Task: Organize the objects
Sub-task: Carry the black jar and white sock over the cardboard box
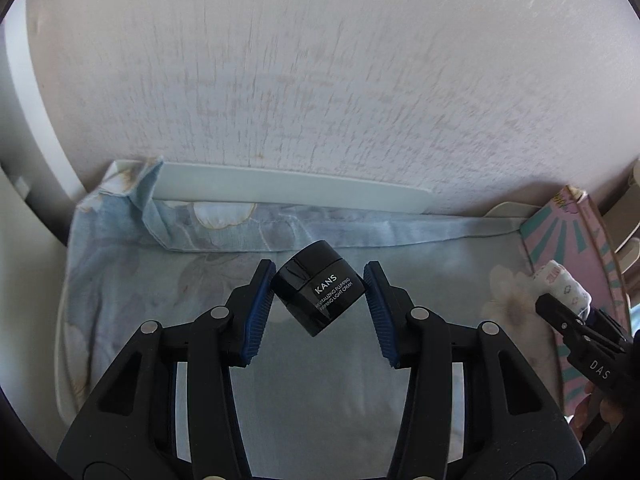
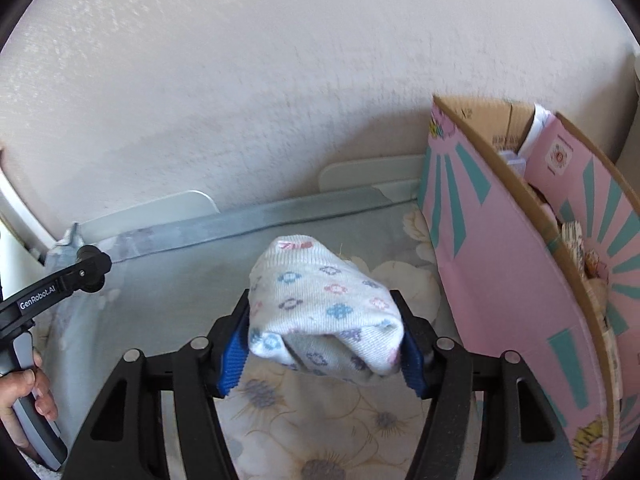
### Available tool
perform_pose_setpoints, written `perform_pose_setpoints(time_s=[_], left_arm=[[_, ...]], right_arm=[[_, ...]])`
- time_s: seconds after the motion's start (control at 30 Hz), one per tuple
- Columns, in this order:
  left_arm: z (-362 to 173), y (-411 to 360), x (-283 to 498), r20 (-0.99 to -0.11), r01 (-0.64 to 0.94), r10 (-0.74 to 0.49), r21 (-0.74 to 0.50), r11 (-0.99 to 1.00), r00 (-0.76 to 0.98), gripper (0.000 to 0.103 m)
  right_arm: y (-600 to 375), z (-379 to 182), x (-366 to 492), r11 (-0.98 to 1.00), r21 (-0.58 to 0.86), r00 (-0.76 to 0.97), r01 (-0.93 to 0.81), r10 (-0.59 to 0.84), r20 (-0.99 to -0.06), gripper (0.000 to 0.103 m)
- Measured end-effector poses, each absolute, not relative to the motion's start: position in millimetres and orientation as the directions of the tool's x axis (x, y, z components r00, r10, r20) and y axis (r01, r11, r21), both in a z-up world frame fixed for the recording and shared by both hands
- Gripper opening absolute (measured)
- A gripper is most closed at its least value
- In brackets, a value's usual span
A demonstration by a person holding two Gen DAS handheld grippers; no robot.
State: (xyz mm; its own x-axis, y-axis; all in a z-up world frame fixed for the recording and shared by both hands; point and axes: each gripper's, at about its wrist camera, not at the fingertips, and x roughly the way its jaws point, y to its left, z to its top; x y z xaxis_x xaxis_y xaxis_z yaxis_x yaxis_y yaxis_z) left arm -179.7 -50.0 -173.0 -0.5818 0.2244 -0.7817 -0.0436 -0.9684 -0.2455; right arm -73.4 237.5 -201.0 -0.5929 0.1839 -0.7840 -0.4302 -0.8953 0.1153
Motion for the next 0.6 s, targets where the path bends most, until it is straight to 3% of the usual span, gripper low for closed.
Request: perform_pose_setpoints(time_s=[0.6], left_arm=[[-78, -9, -156, -0.77, -0.172, 0.302, -0.248, -0.953, -0.563, 0.042]], right_arm=[[220, -129, -65, -0.939, 0.137, -0.632, -0.315, 0.1, -0.768, 0.059]])
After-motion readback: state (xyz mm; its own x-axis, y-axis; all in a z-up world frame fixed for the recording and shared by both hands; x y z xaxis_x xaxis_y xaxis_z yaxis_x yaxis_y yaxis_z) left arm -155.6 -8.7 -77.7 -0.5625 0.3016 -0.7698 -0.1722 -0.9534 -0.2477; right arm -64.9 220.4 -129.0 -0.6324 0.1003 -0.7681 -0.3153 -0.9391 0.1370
